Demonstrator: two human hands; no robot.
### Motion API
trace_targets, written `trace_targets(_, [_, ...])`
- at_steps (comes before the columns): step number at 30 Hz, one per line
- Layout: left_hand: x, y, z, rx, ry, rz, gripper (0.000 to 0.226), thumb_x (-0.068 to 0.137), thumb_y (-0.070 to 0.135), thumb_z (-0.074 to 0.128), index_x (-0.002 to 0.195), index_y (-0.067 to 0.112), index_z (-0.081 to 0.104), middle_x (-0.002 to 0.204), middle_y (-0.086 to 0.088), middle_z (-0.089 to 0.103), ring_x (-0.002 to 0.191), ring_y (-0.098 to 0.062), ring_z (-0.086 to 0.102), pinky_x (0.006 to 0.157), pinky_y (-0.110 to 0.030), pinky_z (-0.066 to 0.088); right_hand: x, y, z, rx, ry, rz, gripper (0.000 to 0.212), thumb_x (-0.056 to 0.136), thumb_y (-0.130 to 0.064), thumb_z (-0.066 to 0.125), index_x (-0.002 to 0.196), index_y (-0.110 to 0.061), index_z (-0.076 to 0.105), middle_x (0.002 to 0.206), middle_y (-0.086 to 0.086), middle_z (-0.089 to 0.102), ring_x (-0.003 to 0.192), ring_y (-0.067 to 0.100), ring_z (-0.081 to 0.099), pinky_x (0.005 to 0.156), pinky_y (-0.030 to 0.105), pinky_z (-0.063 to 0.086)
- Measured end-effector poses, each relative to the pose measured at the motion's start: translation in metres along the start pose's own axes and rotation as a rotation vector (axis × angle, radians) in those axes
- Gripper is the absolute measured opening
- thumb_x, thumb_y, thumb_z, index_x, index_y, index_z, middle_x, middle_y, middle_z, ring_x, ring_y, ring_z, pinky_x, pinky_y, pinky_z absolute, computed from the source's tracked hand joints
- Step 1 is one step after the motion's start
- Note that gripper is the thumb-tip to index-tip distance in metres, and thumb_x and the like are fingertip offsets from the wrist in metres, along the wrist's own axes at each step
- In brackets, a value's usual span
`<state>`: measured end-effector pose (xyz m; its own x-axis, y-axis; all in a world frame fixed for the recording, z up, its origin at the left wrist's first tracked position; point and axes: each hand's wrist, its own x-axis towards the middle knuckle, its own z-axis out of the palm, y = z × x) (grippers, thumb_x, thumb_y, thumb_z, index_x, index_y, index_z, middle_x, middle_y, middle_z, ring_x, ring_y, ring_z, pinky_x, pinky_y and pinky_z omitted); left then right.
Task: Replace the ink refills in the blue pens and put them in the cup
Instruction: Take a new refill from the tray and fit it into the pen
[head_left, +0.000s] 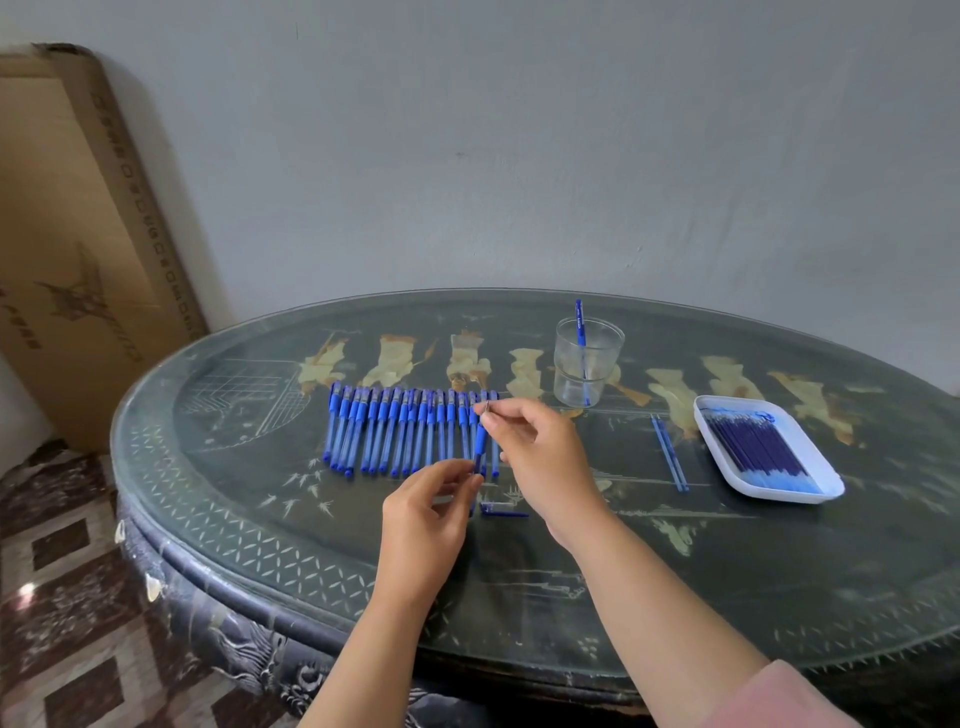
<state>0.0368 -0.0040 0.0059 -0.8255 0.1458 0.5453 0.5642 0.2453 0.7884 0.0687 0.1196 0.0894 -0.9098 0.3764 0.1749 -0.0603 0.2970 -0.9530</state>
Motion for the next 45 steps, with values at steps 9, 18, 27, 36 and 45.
trace_targets(9, [0.001, 0.0, -0.001, 0.039, -0.026, -0.006, 0.016, 0.083, 0.011, 0.076, 0.098, 0.015, 0.073, 0.09, 0.014, 0.068, 0.083, 0.001, 0.066, 0.075, -0.009, 0.05, 0.002, 0.002, 0.002, -0.104, 0.119, -0.038, 0.004, 0.091, -0.023, 0.067, 0.092, -0.02, 0.065, 0.091, -0.013, 0.065, 0.088, 0.001, 0.061, 0.075, 0.013, 0.048])
trace_targets(18, [0.0, 0.001, -0.001, 0.042, -0.021, -0.027, 0.013, 0.084, 0.012, 0.075, 0.097, 0.016, 0.073, 0.087, 0.018, 0.067, 0.082, 0.0, 0.066, 0.072, -0.008, 0.049, 0.005, 0.007, 0.001, -0.113, 0.064, -0.042, 0.016, 0.094, -0.03, 0.062, 0.106, -0.019, 0.064, 0.096, -0.009, 0.064, 0.087, 0.003, 0.059, 0.07, 0.01, 0.046])
trace_targets(27, [0.001, 0.001, -0.003, 0.004, -0.016, -0.094, 0.012, 0.088, 0.018, 0.07, 0.099, 0.021, 0.07, 0.085, 0.01, 0.072, 0.078, -0.003, 0.069, 0.074, -0.03, 0.06, -0.012, 0.064, -0.01, -0.737, -0.223, -0.054, 0.029, 0.091, -0.029, 0.065, 0.119, -0.024, 0.065, 0.111, -0.01, 0.058, 0.105, 0.008, 0.051, 0.096, 0.029, 0.046])
trace_targets(36, [0.005, 0.006, -0.008, -0.377, -0.092, -0.444, 0.01, 0.088, 0.01, 0.068, 0.096, 0.013, 0.074, 0.085, -0.003, 0.076, 0.084, -0.02, 0.073, 0.071, -0.032, 0.061, 0.005, 0.037, -0.024, -0.089, 0.061, 0.222, 0.023, 0.089, -0.012, 0.068, 0.112, -0.015, 0.069, 0.094, -0.003, 0.069, 0.082, 0.01, 0.066, 0.081, 0.025, 0.056])
trace_targets(45, [0.005, 0.012, -0.011, -0.448, -0.206, -0.521, 0.011, 0.087, 0.004, 0.068, 0.096, 0.006, 0.075, 0.083, -0.012, 0.076, 0.08, -0.03, 0.073, 0.068, -0.041, 0.062, 0.032, -0.015, -0.012, 0.377, 0.103, 0.182, 0.017, 0.085, -0.015, 0.075, 0.099, -0.009, 0.067, 0.091, 0.008, 0.075, 0.083, 0.019, 0.074, 0.079, 0.035, 0.06])
